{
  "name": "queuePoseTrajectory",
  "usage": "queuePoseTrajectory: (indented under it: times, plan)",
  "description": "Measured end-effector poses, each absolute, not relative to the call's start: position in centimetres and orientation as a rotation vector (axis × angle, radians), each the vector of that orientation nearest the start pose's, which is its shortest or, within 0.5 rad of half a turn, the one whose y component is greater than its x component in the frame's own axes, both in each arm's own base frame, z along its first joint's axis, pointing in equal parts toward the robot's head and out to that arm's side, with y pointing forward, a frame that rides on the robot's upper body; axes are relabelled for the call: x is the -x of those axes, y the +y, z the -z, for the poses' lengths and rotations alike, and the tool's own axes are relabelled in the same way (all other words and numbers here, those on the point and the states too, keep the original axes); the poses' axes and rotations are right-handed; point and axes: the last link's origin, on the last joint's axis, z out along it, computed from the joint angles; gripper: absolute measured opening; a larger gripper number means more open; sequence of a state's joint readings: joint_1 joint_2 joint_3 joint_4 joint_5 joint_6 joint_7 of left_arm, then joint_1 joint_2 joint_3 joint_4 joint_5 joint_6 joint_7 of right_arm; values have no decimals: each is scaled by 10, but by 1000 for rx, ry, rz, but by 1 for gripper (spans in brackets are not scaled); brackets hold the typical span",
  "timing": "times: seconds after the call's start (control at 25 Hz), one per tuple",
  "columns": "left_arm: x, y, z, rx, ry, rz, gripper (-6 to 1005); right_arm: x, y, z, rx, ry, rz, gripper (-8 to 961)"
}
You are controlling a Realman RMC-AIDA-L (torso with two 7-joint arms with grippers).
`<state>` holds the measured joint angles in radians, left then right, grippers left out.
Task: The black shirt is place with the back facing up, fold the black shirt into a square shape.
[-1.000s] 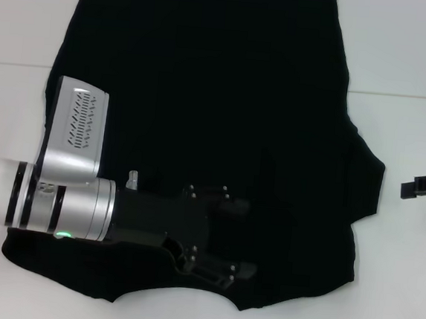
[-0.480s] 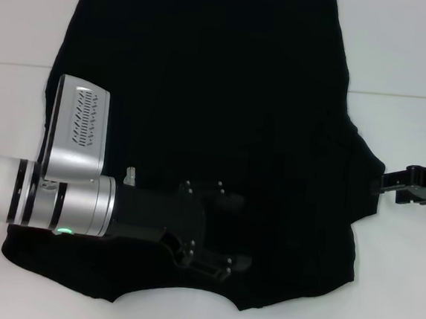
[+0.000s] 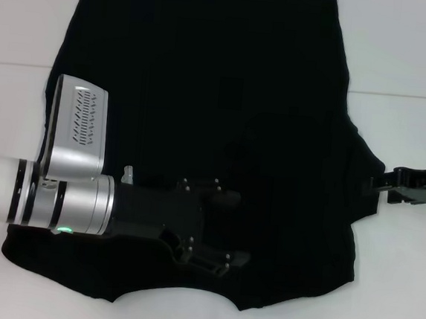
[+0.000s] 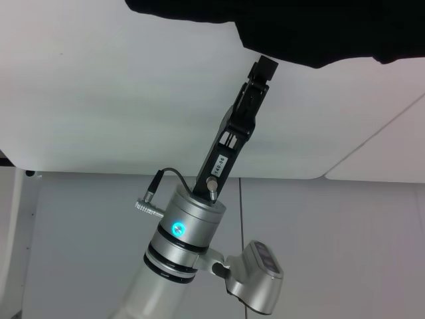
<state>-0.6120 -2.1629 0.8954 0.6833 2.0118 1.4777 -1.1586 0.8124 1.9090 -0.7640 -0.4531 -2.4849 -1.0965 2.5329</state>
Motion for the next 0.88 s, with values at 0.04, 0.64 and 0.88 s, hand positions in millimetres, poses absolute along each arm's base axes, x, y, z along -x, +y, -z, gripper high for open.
queuePoseTrajectory:
  times: [0.04, 0.64, 0.88]
  plan:
    - [210, 336, 56, 2921, -105, 571, 940, -292, 421, -26, 2040, 1717, -94, 641]
    - [212, 337, 55, 2912, -113, 563, 932, -291, 418, -13, 2043, 1709, -68, 496]
    - [212, 336, 55, 2910, -116, 564, 929, -292, 419, -12, 2036, 1704, -65, 466]
